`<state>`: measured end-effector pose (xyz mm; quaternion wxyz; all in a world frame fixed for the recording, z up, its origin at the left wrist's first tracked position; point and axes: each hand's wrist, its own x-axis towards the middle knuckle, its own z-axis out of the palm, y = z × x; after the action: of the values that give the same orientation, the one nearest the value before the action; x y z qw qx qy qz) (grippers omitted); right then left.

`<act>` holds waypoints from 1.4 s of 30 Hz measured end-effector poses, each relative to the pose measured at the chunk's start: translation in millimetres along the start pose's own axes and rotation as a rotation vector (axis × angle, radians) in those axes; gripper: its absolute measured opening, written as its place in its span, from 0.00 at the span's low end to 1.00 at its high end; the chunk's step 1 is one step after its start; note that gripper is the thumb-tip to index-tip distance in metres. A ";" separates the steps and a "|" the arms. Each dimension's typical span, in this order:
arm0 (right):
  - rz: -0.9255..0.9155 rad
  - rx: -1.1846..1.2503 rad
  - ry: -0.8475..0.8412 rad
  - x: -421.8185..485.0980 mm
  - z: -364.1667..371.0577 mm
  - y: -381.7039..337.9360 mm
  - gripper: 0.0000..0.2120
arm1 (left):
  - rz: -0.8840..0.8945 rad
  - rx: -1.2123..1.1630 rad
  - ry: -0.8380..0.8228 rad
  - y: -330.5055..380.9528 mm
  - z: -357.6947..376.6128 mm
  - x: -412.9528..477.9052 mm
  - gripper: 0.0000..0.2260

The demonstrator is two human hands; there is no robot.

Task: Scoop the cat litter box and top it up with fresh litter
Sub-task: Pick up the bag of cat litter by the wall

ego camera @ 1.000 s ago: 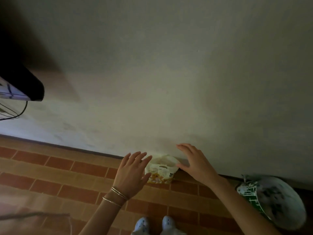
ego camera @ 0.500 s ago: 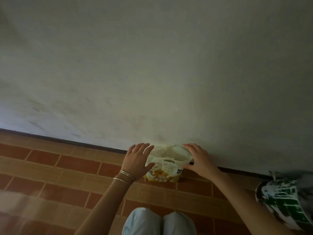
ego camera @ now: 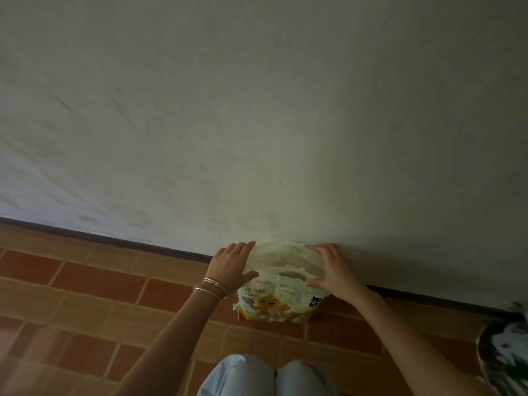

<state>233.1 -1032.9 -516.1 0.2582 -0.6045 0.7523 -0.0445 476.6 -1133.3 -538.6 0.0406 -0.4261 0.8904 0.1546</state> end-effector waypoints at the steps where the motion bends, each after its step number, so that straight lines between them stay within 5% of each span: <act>1: 0.004 0.017 -0.023 0.2 4.9 0.1 0.40 | -0.006 -0.018 -0.006 0.1 2.2 0.8 0.29; 4: 0.046 0.076 -0.062 -6.1 12.9 -1.9 0.31 | -0.022 -0.062 0.029 4.8 4.7 -3.1 0.16; 7: 0.050 0.089 -0.018 -16.6 11.0 -4.9 0.08 | -0.061 -0.124 0.030 9.3 4.0 -14.5 0.09; 15: 0.065 0.265 -0.019 -61.8 -36.9 -32.9 0.06 | -0.078 -0.197 -0.028 25.7 -56.9 -67.1 0.06; 28: -0.021 0.326 -0.014 -181.5 -246.0 -136.9 0.08 | -0.077 -0.345 0.124 79.5 -284.4 -177.5 0.10; 33: -0.132 0.316 0.039 -224.3 -319.5 -178.8 0.12 | -0.058 -0.407 0.198 99.9 -368.2 -223.3 0.19; 42: -0.381 0.218 0.053 -261.3 -382.1 -229.2 0.12 | -0.135 -0.420 0.345 129.9 -441.7 -307.5 0.12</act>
<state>302.9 -943.8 -12.1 0.2891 -0.7029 0.6217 -0.1894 597.5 -964.1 -25.4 -0.1905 -0.5036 0.8022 0.2581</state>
